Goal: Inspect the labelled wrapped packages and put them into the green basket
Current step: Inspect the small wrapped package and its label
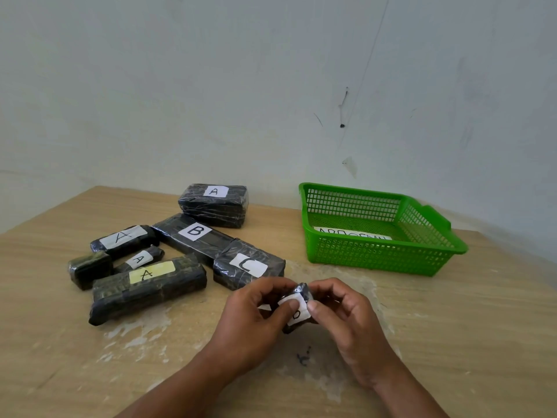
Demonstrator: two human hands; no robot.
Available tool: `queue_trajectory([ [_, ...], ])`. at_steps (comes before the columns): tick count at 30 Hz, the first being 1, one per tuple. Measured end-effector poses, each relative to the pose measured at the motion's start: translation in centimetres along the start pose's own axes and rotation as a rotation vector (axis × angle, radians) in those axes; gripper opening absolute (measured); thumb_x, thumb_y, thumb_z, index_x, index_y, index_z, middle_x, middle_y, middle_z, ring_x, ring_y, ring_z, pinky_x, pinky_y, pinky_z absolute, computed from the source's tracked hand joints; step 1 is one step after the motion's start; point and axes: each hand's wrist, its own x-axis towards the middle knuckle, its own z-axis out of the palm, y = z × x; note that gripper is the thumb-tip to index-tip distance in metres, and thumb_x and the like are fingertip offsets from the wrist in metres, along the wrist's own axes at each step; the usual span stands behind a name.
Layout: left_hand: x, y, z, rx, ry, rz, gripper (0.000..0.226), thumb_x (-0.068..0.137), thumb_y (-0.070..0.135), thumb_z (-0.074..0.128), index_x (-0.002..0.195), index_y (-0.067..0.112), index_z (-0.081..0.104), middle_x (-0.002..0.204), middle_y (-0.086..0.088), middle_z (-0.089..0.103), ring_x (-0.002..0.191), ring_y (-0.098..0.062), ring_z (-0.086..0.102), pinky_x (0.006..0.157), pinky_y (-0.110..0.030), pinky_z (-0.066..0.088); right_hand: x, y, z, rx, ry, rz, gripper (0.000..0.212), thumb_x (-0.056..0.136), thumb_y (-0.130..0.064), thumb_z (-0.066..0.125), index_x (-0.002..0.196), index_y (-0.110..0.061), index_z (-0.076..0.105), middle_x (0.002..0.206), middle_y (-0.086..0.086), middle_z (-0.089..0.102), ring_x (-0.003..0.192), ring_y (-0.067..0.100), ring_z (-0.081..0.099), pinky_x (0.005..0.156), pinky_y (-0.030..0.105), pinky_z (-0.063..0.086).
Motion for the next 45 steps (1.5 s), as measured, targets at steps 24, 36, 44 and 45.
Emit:
queue_trajectory([
  [24, 0.3, 0.4, -0.1, -0.148, 0.028, -0.195, 0.012, 0.096, 0.01, 0.069, 0.094, 0.02, 0.076, 0.08, -0.001, 0.079, 0.068, -0.007, 0.071, 0.064, -0.03, 0.062, 0.5, 0.6, 0.3, -0.086, 0.091, 0.01, 0.027, 0.082, -0.052, 0.067, 0.092, -0.029, 0.074, 0.084, 0.007, 0.072, 0.076, 0.017, 0.066, 0.074, 0.061, 0.057],
  [36, 0.3, 0.3, 0.1, -0.312, -0.023, -0.205, 0.033, 0.092, -0.007, 0.068, 0.114, 0.017, 0.072, 0.094, -0.004, 0.079, 0.088, -0.018, 0.078, 0.073, -0.027, 0.062, 0.6, 1.0, 0.2, -0.01, 0.124, 0.058, 0.016, 0.085, -0.027, 0.069, 0.099, -0.031, 0.074, 0.088, 0.014, 0.071, 0.067, 0.021, 0.063, 0.056, 0.037, 0.054],
  [44, 0.3, 0.0, 0.0, -0.256, -0.003, -0.164, 0.042, 0.088, -0.011, 0.07, 0.117, 0.019, 0.071, 0.101, -0.007, 0.079, 0.095, -0.021, 0.077, 0.079, -0.033, 0.064, 0.6, 1.2, 0.0, 0.053, 0.09, 0.053, 0.036, 0.083, -0.014, 0.068, 0.118, -0.015, 0.068, 0.094, 0.016, 0.072, 0.071, 0.022, 0.065, 0.06, 0.032, 0.055],
  [45, 0.3, 0.0, 0.0, -0.238, -0.004, -0.16, 0.044, 0.088, -0.012, 0.071, 0.118, 0.02, 0.07, 0.1, -0.005, 0.079, 0.094, -0.019, 0.077, 0.08, -0.034, 0.064, 0.6, 1.2, 0.0, 0.054, 0.092, 0.051, 0.036, 0.083, -0.014, 0.068, 0.118, -0.014, 0.068, 0.094, 0.016, 0.072, 0.07, 0.022, 0.065, 0.06, 0.032, 0.055],
])
